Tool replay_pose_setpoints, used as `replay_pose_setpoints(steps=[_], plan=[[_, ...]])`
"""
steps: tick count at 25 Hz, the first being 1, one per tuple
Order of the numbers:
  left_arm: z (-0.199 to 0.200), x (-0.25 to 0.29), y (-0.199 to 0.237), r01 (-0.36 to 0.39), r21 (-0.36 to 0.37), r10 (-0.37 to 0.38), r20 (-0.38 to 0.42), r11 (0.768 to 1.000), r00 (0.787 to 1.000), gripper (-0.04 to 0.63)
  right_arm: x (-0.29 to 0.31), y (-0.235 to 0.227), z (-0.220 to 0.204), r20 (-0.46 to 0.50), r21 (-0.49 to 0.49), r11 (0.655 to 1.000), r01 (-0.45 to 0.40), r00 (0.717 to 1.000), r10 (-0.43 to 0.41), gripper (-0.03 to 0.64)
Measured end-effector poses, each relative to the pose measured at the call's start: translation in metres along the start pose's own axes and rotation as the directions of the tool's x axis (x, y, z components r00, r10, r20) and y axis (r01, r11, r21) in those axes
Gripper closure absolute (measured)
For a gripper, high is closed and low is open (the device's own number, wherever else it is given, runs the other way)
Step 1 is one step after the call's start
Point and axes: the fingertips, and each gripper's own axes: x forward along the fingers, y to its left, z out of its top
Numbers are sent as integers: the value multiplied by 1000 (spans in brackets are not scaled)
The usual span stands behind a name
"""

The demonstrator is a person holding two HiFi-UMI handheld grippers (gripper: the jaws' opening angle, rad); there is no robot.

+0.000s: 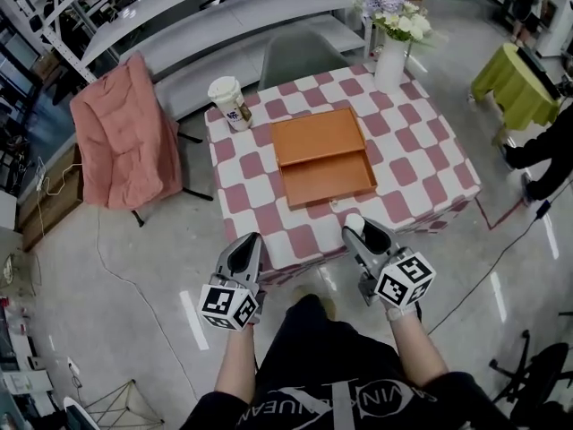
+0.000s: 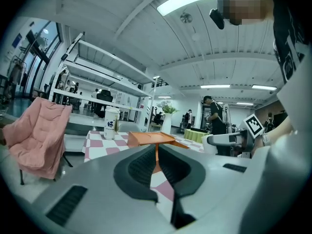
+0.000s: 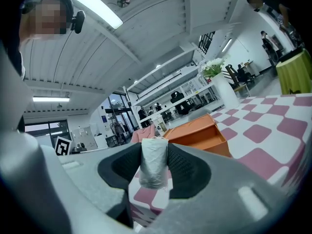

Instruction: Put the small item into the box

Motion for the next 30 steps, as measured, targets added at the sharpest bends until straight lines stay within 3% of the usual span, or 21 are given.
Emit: replay_pose_setpoints(steps=[5,9,13,18,25,30], plan=[[-7,2,18,-53,-13,53,-13,999,999,575,20,-9,2,-4,10,1000,-16,1000,16,462],[-10,17,21,-34,-1,34,-23,999,999,575,34,-19,3,-15,20,1000,-11,1000,12,462],[-1,39,33,-48,-33,49,6,998,999,575,49,-22,13,-34,2,1000,-23,999,23,462],[-6,67,29,-1,-11,1,-16,1000,1000,575,71,-29,23,-70,-26,999,-45,997,43,462],[-5,92,47,3,-4,-3,-21,1000,1000,575,102,-28,20,-177,-106,992,-75,983,56,462],[-3,110,56,15,-22,-16,-27,1000,1000,574,123,-34,15,-318,-200,977,-75,948,7,462]])
